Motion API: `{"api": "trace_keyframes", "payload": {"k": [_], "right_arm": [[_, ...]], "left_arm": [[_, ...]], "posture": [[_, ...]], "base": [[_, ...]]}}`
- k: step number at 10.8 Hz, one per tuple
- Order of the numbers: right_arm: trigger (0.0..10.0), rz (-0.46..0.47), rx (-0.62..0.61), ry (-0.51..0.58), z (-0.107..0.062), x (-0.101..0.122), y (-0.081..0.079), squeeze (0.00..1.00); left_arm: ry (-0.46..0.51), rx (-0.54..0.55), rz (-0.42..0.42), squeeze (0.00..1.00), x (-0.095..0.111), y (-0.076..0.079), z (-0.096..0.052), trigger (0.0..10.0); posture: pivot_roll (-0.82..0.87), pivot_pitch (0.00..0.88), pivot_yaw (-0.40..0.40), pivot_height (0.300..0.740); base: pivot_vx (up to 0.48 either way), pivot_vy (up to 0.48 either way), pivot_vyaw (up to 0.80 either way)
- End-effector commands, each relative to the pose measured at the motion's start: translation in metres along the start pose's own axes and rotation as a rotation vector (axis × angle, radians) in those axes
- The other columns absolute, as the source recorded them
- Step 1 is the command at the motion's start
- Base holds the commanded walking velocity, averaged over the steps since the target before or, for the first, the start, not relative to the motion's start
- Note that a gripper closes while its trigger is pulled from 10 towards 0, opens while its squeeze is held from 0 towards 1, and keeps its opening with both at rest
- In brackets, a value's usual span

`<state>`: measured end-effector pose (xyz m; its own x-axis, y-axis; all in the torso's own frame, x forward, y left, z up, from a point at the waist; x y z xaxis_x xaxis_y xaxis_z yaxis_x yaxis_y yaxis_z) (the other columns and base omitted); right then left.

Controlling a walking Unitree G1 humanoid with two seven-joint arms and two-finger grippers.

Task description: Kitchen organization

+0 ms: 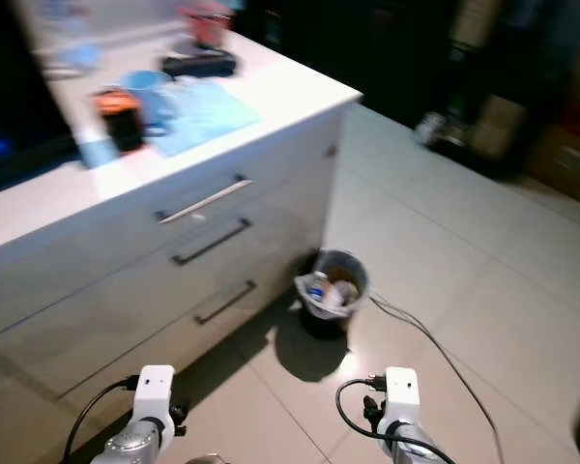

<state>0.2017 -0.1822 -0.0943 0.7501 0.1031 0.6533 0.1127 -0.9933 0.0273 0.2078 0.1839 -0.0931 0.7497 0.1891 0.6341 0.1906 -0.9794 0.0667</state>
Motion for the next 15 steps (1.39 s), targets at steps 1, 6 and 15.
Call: {"api": "trace_keyframes", "payload": {"k": [1, 6, 15], "right_arm": [[10.0, -0.009, 0.001, 0.006, 0.0003, 0.0022, 0.0013, 0.00], [10.0, -0.007, 0.005, 0.006, 0.0002, 0.0021, 0.0014, 0.00], [10.0, -0.005, 0.006, 0.006, 0.0007, 0.0034, 0.0010, 0.00]], "left_arm": [[-0.017, 0.000, 0.005, 0.00, -0.0045, -0.0009, -0.0007, 10.0], [-0.020, 0.002, 0.003, 0.00, -0.0064, -0.0011, -0.0012, 10.0], [-0.021, 0.009, 0.002, 0.00, -0.0055, -0.0028, -0.0010, 10.0]], "posture": [[0.00, 0.000, -0.019, 0.740], [0.00, 0.000, -0.023, 0.740], [0.00, 0.000, -0.026, 0.740]], "base": [[0.000, 0.000, 0.80], [0.000, 0.000, 0.80], [0.000, 0.000, 0.80]]}}
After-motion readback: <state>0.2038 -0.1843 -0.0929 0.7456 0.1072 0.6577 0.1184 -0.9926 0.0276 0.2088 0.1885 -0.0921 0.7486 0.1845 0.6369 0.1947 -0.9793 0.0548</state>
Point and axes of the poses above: a point about 5 cm out from each wrist's last joint towards the gripper, its own z axis pointing out of the wrist towards the gripper, its own x axis along the axis of the wrist's last joint, y = z × x, the point moved 2 cm from there along z, pointing out of the wrist towards the gripper, and after that the axes turned 11 degrees about -z, right-handed, at the moved point
